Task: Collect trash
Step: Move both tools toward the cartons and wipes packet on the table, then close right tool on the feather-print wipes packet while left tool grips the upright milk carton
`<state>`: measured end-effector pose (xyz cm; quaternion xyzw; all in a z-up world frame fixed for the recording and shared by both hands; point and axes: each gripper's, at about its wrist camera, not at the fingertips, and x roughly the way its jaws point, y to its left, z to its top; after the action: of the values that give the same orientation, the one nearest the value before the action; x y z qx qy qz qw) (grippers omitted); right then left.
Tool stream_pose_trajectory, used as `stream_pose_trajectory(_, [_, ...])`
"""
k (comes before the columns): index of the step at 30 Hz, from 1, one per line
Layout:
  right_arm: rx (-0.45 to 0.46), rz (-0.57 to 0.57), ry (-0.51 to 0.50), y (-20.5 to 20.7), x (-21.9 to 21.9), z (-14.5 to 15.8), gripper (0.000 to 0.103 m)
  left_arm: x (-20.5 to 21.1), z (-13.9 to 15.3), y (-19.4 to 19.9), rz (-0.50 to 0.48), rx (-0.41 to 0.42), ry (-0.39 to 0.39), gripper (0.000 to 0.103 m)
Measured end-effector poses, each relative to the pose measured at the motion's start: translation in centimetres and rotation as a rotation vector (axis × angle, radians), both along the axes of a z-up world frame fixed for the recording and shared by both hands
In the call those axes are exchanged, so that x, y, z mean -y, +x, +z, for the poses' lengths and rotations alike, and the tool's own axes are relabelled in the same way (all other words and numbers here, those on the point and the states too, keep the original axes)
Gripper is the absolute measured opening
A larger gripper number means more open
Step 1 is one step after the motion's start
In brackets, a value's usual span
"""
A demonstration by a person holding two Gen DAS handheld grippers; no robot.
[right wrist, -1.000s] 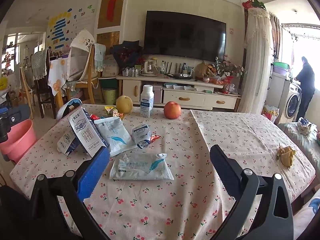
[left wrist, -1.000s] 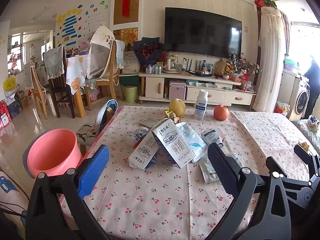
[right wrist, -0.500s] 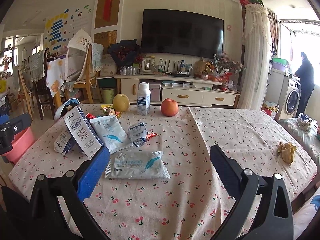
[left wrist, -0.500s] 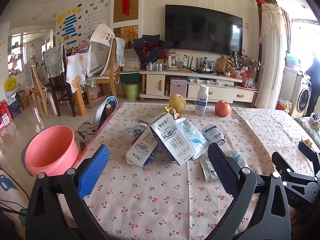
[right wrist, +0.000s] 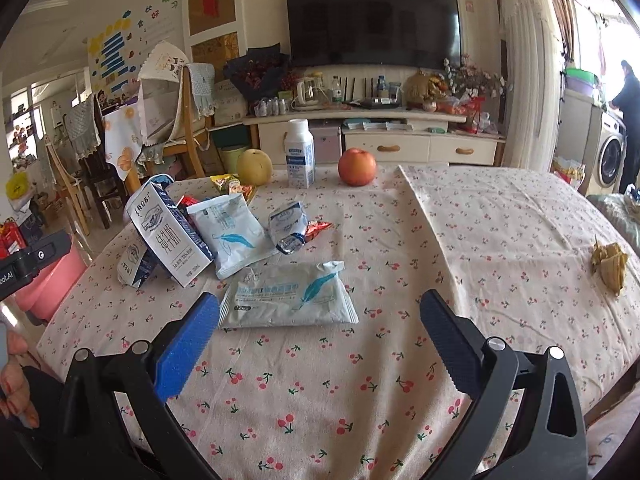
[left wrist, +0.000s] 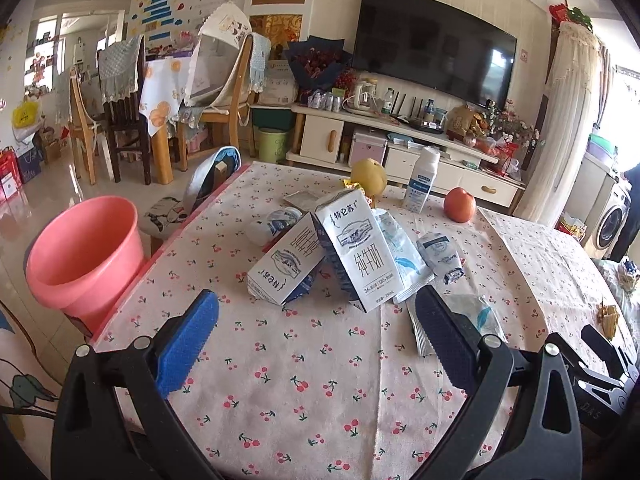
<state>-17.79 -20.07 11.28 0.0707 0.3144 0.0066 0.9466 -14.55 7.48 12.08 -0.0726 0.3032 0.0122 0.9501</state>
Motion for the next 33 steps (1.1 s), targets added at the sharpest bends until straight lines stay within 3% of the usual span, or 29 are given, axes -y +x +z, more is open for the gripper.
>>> stream_pose_trajectory(3, [-0.047, 0.018, 0.084, 0.8, 0.7, -0.9, 0.099, -0.8, -1.1, 0.7, 0.012, -0.023, -0.027, 0.099])
stream_pose_trajectory(9, [-0.102, 0.042, 0.136, 2.0, 0.8, -1.9, 0.099, -1.5, -2.4, 2.2, 0.028, -0.052, -0.060, 0.099])
stream_pose_trajectory(19, [-0.231, 0.024, 0.310, 4.9, 3.1, -5.6, 0.097, 2.0, -3.5, 5.8, 0.019, -0.080, -0.078, 0.099])
stream_pose_trajectory(33, [-0.209, 0.031, 0.172, 9.8, 2.2, -6.4, 0.097, 3.1, -5.0, 12.3, 0.134, -0.109, -0.097, 0.099])
